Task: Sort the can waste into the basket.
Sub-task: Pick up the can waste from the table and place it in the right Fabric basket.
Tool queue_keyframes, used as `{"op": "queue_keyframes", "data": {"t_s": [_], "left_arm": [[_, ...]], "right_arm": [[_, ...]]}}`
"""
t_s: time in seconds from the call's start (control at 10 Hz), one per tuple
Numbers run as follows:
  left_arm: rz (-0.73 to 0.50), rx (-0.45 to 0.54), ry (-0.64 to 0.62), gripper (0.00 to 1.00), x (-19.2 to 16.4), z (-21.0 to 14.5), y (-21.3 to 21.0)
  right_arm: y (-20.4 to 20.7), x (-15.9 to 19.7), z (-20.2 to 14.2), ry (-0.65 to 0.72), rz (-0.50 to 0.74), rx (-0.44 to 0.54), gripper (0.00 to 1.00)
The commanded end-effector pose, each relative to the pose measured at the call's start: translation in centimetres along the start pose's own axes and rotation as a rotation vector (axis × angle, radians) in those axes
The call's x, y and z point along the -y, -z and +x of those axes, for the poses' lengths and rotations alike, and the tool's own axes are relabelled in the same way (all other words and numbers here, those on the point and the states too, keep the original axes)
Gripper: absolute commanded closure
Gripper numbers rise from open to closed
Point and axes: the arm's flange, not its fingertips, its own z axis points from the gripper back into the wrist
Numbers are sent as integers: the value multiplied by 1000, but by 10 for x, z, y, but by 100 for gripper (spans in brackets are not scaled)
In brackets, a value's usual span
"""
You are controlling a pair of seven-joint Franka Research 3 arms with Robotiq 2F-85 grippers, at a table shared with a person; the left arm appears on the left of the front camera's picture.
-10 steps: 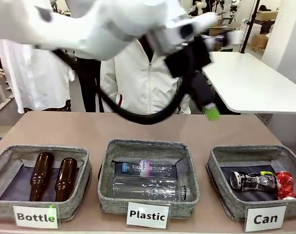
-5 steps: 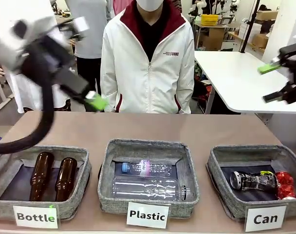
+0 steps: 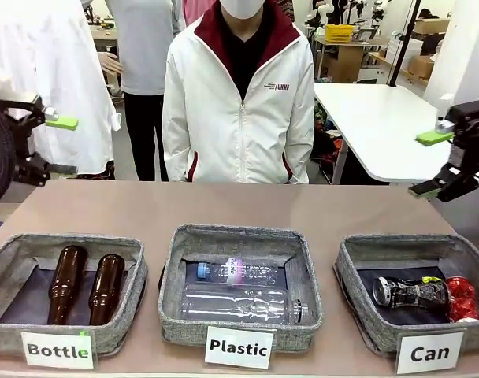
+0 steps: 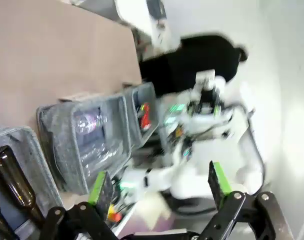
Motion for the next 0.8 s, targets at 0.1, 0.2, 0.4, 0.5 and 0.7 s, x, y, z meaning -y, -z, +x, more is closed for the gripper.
{"op": "queue_keyframes", "data": {"t_s": [0.1,0.2,0.4,0.5,0.7], "left_arm": [[63,-84,143,0,38,-8,9],[63,-84,143,0,38,-8,9],[63,-84,143,0,38,-8,9],[63,-84,143,0,38,-8,9],[63,-84,143,0,38,-8,9]], "right_arm": [[7,-2,3,19,-52,51,0],[7,-2,3,19,-52,51,0],[7,-2,3,19,-52,51,0],[7,-2,3,19,-52,51,0],[7,-2,3,19,-52,51,0]]}}
